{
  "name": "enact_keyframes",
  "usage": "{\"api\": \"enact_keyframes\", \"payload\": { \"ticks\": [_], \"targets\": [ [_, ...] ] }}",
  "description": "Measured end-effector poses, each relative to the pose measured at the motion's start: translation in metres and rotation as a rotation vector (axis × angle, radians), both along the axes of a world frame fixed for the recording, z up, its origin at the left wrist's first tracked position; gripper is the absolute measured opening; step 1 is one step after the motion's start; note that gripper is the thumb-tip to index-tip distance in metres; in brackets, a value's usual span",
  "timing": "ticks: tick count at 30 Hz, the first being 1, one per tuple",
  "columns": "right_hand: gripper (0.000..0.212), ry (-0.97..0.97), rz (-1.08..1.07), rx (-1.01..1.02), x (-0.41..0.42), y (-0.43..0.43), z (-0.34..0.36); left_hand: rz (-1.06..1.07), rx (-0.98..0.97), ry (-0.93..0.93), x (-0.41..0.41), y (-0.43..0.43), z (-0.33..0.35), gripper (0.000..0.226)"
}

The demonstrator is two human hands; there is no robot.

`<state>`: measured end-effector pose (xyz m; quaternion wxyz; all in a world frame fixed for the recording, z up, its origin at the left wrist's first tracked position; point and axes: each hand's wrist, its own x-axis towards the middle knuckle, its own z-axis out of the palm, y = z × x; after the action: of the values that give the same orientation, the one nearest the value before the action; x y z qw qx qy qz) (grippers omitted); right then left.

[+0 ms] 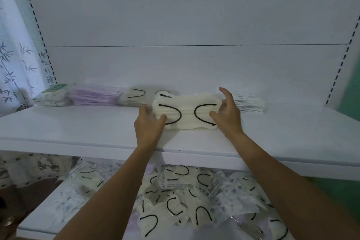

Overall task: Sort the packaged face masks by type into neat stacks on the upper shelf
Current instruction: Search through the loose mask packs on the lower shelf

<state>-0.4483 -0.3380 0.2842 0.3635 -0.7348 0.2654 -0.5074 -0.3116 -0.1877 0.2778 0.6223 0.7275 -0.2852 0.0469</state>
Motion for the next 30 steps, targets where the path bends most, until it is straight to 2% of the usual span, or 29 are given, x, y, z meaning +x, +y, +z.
{"api": "enact_keyframes", "payload": {
  "ticks": [2, 3, 6, 9, 12, 16, 17, 20, 22, 24, 26, 30],
  "targets": [
    [0.064, -0.017, -0.047, -0.057, 0.0, 0.001, -0.001, 0.018, -0.045, -0.018, 0.001, 0.002, -0.001, 0.026],
    [0.061, -0.036, -0.062, -0.077, 0.0, 0.002, -0.001, 0.016, -0.055, -0.018, 0.001, 0.002, -0.002, 0.027],
    [0.06, -0.024, -0.032, -0.09, 0.0, 0.001, -0.001, -0.038, -0.021, 0.014, 0.0, -0.002, 0.001, 0.053],
    [0.069, 0.067, 0.101, 0.057, -0.003, 0.001, 0.002, -0.105, 0.063, 0.088, 0.003, -0.005, 0.002, 0.074],
    [0.072, 0.047, 0.119, 0.048, -0.003, 0.002, 0.002, -0.1, 0.271, 0.009, 0.004, -0.006, 0.0, 0.067],
    [0.056, -0.072, -0.11, -0.056, 0.0, 0.002, 0.001, -0.089, 0.198, 0.033, 0.006, -0.004, 0.0, 0.06],
    [0.057, -0.072, -0.105, -0.076, 0.0, 0.001, 0.001, -0.095, 0.247, 0.007, 0.007, -0.005, 0.001, 0.056],
    [0.067, -0.004, -0.011, -0.091, 0.0, 0.002, -0.002, -0.093, 0.559, -0.167, 0.003, -0.007, 0.0, 0.043],
    [0.067, -0.052, -0.093, -0.112, 0.0, 0.002, -0.001, -0.097, 0.478, -0.191, -0.001, -0.008, -0.001, 0.042],
    [0.066, -0.166, -0.185, -0.079, -0.002, 0.003, 0.002, -0.064, 0.23, -0.191, 0.0, -0.006, -0.004, 0.048],
    [0.067, -0.209, -0.192, -0.051, -0.002, 0.001, 0.004, -0.045, 0.093, -0.225, 0.001, -0.004, -0.004, 0.051],
    [0.057, -0.123, -0.12, 0.036, -0.001, -0.003, -0.001, -0.091, 0.102, -0.175, 0.006, -0.007, -0.009, 0.048]
  ]
}}
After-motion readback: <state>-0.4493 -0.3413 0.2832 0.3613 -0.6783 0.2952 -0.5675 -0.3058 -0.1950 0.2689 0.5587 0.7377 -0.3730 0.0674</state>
